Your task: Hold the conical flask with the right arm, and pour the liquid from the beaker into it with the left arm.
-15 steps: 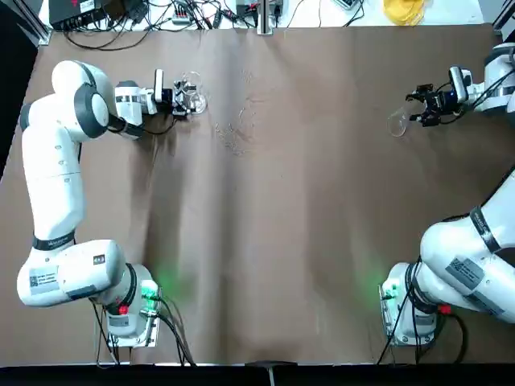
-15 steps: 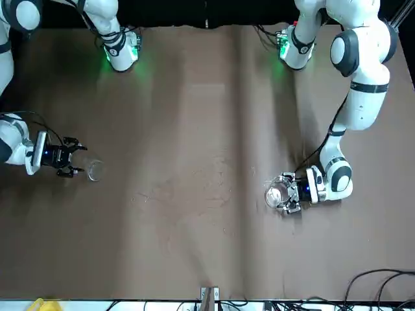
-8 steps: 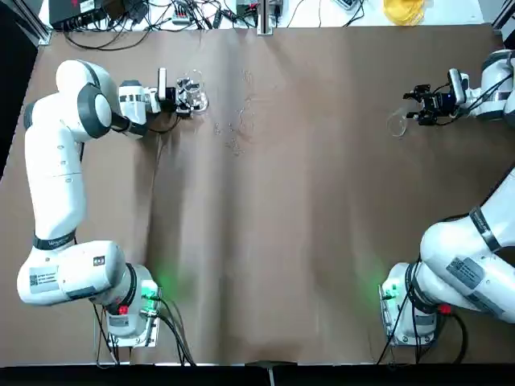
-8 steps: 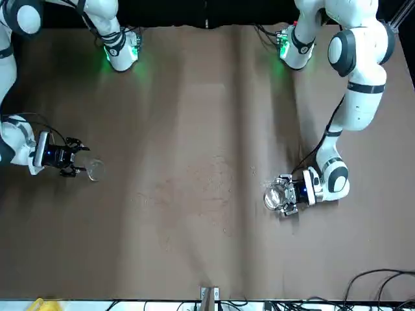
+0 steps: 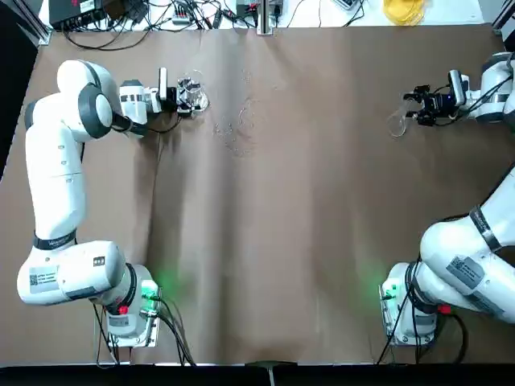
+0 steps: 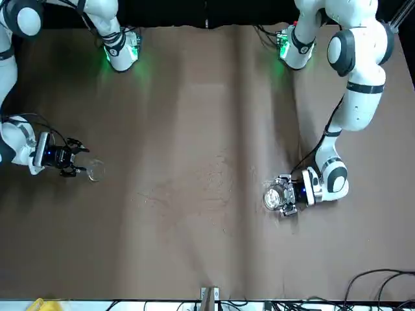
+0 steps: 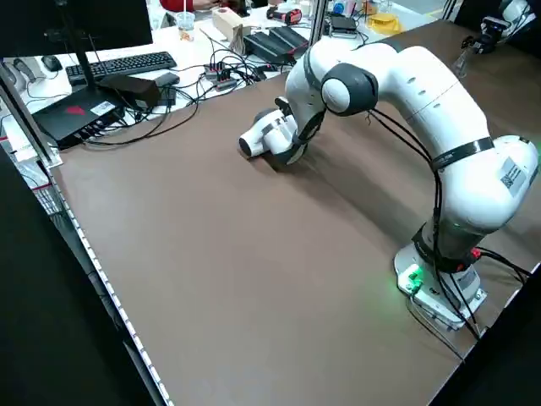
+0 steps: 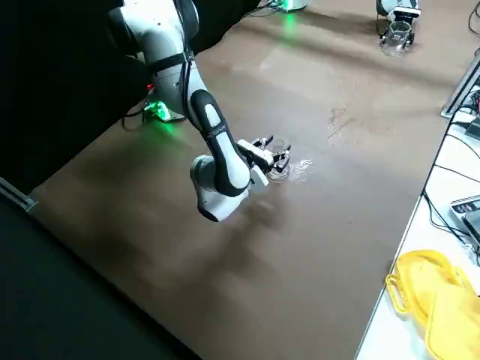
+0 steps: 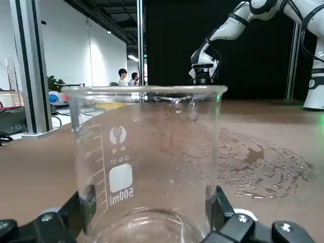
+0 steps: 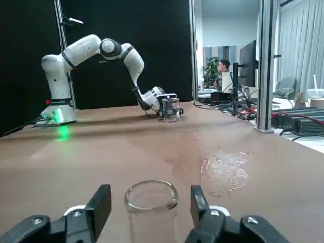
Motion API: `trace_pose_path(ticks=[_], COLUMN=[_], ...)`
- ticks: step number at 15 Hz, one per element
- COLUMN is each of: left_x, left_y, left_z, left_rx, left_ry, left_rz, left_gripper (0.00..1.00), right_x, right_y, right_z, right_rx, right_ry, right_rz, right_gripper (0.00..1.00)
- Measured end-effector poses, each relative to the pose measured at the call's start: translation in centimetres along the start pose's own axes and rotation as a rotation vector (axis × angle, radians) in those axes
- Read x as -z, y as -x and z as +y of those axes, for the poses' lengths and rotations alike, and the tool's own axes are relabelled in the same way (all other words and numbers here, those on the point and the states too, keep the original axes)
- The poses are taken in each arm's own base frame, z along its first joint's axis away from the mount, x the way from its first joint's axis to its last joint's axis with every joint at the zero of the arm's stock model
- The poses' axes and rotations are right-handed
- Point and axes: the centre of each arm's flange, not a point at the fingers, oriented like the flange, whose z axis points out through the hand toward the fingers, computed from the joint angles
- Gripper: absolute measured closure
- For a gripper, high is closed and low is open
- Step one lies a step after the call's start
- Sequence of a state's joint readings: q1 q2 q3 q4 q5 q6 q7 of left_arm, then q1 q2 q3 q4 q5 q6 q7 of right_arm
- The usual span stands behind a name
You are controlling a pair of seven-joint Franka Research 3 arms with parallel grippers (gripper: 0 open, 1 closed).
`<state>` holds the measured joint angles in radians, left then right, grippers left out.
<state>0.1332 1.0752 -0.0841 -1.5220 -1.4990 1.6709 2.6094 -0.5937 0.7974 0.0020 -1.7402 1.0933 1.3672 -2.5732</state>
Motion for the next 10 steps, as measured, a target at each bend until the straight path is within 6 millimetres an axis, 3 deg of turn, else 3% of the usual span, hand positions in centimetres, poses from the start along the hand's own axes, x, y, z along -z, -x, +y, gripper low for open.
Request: trace_pose_path(ticks=[6, 10], left_x=[-0.9, -2.0], left_y=[-0.7, -2.9], left_z=[-0.6, -1.6], left_rx=[0.014, 0.134], left_ry=[-0.003, 0.045], left_rz=[-0.037, -0.112], left_gripper=[0.02, 0.02], right_x=[0.3, 0.4], right_y=[0.0, 0.0], right_z=[0.0, 0.0], right_rx=[0.007, 0.007], right_ry=[0.005, 0.008], right_rz=[-0.003, -0.007], right_gripper=[0.36, 0.43])
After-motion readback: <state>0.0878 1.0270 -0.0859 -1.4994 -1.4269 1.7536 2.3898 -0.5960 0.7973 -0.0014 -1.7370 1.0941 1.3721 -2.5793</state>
